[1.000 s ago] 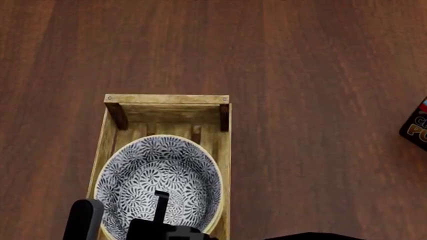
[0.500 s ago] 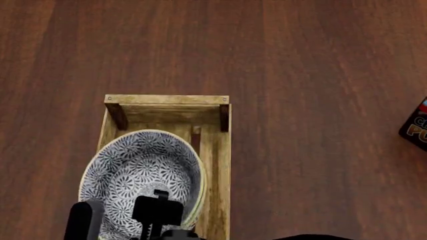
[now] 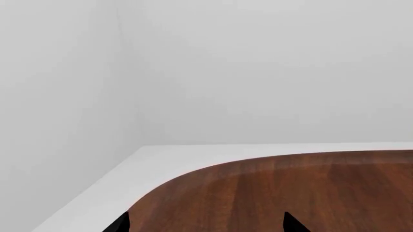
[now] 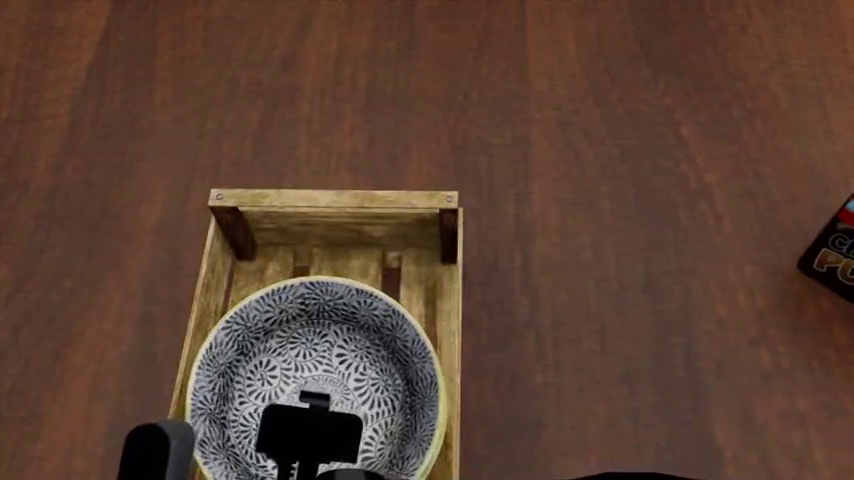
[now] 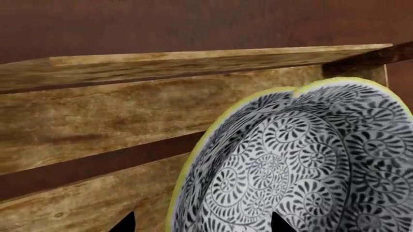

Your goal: Stack the left bowl on the right bowl and place them in the tray.

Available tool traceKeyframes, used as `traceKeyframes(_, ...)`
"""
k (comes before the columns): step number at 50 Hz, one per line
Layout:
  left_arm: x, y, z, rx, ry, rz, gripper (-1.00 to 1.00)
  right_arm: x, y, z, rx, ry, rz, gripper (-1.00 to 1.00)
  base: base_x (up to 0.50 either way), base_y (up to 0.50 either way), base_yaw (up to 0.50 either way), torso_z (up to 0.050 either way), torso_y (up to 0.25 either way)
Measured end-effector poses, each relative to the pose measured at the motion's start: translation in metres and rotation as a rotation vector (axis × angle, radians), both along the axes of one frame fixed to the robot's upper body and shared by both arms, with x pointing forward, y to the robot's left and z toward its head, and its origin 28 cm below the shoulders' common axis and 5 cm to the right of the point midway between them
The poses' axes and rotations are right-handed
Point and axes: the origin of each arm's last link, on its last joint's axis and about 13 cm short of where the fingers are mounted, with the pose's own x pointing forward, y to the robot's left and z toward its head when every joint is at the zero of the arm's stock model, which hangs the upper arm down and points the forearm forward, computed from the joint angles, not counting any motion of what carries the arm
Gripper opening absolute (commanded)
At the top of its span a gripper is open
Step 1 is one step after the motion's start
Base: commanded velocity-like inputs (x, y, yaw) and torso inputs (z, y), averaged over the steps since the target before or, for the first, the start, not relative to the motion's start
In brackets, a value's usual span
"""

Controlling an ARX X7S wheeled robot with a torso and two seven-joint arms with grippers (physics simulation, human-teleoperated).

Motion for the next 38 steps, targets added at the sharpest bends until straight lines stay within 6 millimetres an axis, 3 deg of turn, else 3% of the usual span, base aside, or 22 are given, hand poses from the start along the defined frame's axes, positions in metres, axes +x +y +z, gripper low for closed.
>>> traceKeyframes(38,-0.002,0.001,0.001,-0.002,-0.007,0.002,1.00,-0.037,-0.012,0.017,0.002,-0.111,0.007,1.00,0.00,0.00,0.00,0.000,0.000)
